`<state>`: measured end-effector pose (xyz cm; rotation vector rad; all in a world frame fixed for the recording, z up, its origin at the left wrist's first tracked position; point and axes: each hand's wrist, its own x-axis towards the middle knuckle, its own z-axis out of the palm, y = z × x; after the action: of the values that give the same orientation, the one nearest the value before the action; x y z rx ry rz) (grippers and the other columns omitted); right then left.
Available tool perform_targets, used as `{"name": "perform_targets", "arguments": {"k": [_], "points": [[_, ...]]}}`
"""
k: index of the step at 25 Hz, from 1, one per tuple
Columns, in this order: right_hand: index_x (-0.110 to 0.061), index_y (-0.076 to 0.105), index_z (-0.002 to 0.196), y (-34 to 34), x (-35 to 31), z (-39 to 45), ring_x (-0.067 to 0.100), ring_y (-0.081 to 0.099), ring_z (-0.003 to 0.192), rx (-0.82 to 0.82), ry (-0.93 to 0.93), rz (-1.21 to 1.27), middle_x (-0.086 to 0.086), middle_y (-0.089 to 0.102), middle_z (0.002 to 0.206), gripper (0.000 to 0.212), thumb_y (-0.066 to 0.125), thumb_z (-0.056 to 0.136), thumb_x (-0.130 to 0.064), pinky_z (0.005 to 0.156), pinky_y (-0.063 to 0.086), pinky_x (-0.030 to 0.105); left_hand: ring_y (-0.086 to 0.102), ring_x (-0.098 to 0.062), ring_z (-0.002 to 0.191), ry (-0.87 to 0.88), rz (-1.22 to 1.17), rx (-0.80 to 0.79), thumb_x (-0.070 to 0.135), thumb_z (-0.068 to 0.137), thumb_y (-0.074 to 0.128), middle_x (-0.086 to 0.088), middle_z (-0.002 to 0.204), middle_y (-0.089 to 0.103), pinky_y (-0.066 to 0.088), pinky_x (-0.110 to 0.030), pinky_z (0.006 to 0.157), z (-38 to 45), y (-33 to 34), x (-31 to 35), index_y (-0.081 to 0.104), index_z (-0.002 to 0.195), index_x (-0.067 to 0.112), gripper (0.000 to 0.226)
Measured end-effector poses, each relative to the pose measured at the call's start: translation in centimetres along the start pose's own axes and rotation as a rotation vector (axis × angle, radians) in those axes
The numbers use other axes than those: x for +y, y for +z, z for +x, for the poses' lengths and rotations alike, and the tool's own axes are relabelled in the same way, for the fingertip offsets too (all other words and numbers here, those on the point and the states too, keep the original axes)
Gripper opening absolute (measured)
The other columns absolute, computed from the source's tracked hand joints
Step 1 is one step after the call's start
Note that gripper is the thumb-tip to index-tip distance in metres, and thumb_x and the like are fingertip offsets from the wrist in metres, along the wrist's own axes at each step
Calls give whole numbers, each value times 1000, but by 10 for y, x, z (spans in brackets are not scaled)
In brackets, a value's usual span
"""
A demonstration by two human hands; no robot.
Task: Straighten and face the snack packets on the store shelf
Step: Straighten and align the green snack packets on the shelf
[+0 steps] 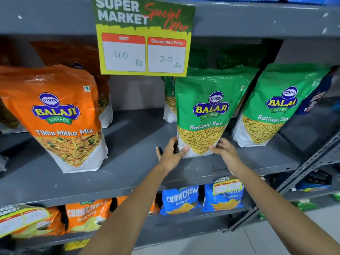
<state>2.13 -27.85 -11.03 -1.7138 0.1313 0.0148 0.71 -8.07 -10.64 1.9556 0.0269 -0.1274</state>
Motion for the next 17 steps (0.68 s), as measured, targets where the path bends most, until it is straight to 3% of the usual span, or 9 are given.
{"name": "perform_targets", "arguments": {"k": [4,14,15,17], "points": [[-14,55,112,1,6,-3,18,58,102,-5,-38,14,8,64,110,30,61,83,-10,89,42,26,27,-16,141,3,25,17,38,93,46,4,141,49,-25,-45,111,-3,2,2,32,135,29,46],[-11,57,105,0,3,-7,6,59,87,27,-74,90,0,63,95,29,59,80,3,69,47,6,21,-16,143,-21,17,-13,42,91,47,5,145,45,-23,-44,114,-5,4,2,30,139,33,52],[-9,58,107,-3,4,-6,6,59,87,80,-91,99,0,63,96,30,59,79,3,71,47,8,22,-16,143,-8,-6,-2,44,88,52,6,146,43,-21,-46,115,-7,6,1,26,141,33,59],[-6,62,101,-14,9,-4,1,58,83,353,-148,102,4,63,97,24,60,78,3,76,45,12,27,-17,140,68,-19,150,46,80,63,5,148,40,-7,-52,118,-14,14,-2,24,142,28,76]]}}
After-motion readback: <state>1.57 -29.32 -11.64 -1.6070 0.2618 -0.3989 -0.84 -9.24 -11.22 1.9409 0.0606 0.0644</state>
